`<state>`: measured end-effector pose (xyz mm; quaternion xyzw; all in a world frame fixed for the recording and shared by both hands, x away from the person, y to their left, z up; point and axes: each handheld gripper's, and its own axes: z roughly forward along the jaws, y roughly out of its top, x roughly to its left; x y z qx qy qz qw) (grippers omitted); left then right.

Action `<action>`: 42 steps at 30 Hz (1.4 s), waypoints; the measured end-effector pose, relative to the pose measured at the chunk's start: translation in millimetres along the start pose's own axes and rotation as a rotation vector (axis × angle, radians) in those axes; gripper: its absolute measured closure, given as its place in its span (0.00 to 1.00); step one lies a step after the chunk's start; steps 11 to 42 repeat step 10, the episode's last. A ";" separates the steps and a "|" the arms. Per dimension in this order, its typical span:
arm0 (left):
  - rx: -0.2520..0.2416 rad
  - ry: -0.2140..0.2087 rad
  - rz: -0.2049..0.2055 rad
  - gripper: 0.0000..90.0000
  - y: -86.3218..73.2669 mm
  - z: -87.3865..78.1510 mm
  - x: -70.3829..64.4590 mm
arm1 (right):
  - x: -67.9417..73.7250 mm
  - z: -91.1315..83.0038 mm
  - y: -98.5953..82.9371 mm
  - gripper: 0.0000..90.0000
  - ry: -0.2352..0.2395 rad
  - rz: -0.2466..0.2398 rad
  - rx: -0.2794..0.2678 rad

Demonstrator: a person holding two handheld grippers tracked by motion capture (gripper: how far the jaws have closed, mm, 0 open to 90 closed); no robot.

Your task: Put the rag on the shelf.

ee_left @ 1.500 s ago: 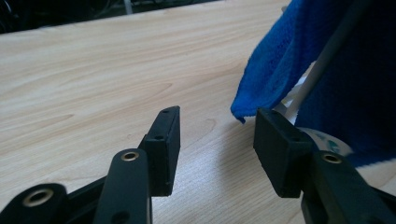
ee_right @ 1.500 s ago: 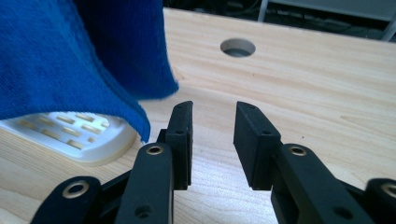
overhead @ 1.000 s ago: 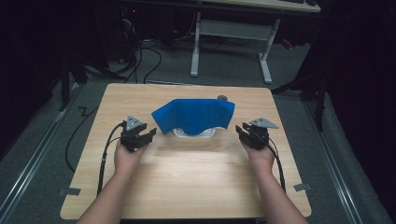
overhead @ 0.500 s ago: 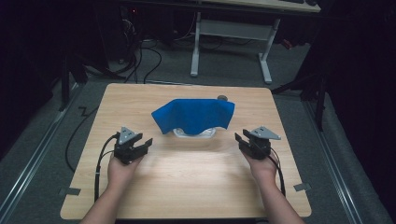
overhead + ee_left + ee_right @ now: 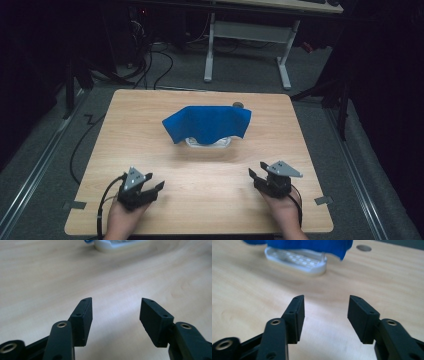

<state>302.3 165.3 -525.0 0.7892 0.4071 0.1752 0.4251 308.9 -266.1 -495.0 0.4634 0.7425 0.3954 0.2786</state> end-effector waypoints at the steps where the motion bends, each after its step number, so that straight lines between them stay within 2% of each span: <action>1: 0.043 -0.018 0.003 0.52 -0.2 0.4 -3.3 | 3.9 -3.6 -8.4 0.50 -0.006 -0.002 -0.004; 2: 0.041 -0.032 0.017 0.50 1.5 0.2 -7.0 | 7.0 -5.7 -15.8 0.50 -0.003 -0.007 0.000; 4: 0.023 -0.021 0.063 0.49 3.6 1.0 -13.0 | 10.3 -5.4 -16.5 0.45 0.010 -0.021 0.033; 6: 0.042 -0.033 0.072 0.48 4.4 6.9 -15.6 | 12.2 -3.5 -13.7 0.45 -0.009 -0.050 0.021; 9: 0.061 -0.041 0.086 0.47 4.1 12.3 -17.7 | 14.8 2.4 -14.7 0.46 0.007 -0.056 0.041; 42: 0.061 -0.041 0.086 0.47 4.1 12.3 -17.7 | 14.8 2.4 -14.7 0.46 0.007 -0.056 0.041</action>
